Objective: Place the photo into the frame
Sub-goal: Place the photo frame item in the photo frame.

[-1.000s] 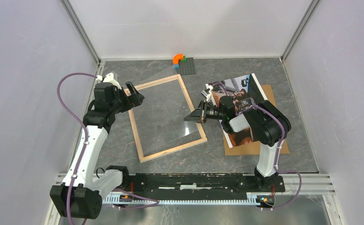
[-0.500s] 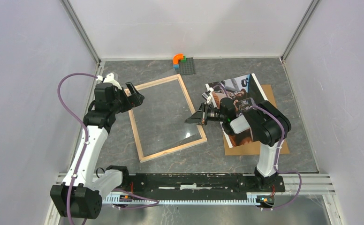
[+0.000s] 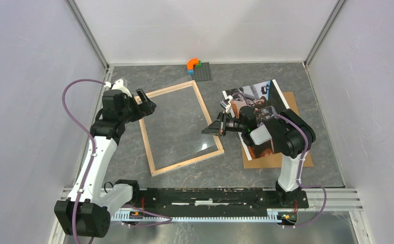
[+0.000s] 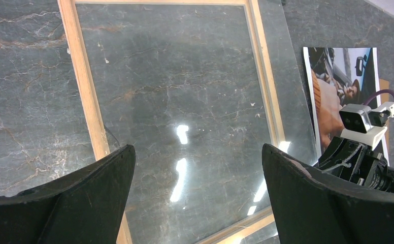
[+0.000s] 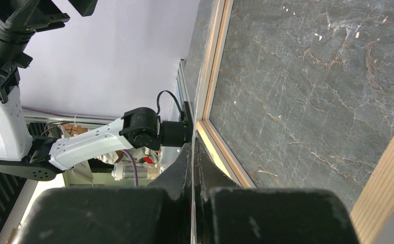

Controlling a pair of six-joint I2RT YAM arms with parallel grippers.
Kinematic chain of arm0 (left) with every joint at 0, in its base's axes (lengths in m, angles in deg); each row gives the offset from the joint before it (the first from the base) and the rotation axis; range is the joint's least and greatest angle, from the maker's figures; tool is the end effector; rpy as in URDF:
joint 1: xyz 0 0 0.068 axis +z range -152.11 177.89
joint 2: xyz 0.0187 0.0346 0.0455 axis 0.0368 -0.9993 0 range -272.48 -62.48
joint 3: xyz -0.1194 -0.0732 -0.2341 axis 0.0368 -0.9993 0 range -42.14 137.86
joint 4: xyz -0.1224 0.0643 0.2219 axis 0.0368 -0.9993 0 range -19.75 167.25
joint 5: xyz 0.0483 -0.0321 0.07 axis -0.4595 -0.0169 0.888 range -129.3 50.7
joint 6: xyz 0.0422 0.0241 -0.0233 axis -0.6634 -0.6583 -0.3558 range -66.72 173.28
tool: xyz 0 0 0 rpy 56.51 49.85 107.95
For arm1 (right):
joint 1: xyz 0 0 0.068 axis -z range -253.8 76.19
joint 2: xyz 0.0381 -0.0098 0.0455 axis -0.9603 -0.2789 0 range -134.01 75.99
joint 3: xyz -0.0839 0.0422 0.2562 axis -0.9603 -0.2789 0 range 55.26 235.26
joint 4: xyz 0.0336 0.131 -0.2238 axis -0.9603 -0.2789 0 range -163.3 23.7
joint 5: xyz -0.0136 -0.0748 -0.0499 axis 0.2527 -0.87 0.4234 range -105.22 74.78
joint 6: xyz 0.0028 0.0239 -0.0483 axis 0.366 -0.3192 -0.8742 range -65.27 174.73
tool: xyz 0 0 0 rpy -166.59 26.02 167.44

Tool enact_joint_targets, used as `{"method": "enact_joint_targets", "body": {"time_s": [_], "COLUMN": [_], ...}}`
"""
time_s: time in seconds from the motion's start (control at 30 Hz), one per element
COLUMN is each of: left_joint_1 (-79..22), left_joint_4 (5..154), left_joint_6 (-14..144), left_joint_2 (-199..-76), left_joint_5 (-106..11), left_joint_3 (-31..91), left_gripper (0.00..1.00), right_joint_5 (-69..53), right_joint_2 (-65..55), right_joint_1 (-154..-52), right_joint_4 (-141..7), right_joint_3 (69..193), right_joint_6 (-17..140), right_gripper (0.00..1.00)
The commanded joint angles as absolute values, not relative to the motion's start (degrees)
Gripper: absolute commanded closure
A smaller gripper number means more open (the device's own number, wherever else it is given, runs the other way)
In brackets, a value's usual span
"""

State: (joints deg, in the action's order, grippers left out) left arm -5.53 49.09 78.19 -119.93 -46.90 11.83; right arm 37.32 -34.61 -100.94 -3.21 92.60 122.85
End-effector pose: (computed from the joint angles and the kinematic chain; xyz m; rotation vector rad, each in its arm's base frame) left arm 0.2185 -0.0177 0.3238 -0.3219 2.1238 -0.4316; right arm 0.2854 0.1780 0.1264 -0.0729 2.1521 1.8923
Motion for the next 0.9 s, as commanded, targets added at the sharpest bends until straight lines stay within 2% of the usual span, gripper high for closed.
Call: {"method": "enact_joint_targets", "body": {"time_s": [0.0,0.87], "left_joint_1": [-5.72,-5.73], "left_joint_4": [51.46,51.46], "left_joint_6": [74.90,74.89], "left_joint_2": [-119.47,-119.47], "left_joint_5": [-46.95,-47.38], "left_joint_3": [11.65,11.51], "left_gripper": [0.00,0.00], "right_joint_5": [38.13,38.83], "right_joint_2": [-35.42,-38.04], "right_joint_1": [-100.70,-99.82], "right_joint_4": [-0.74,-0.89], "right_joint_3": [93.49,94.19], "right_joint_6": [121.27,121.15], "right_gripper": [1.00,1.00]}}
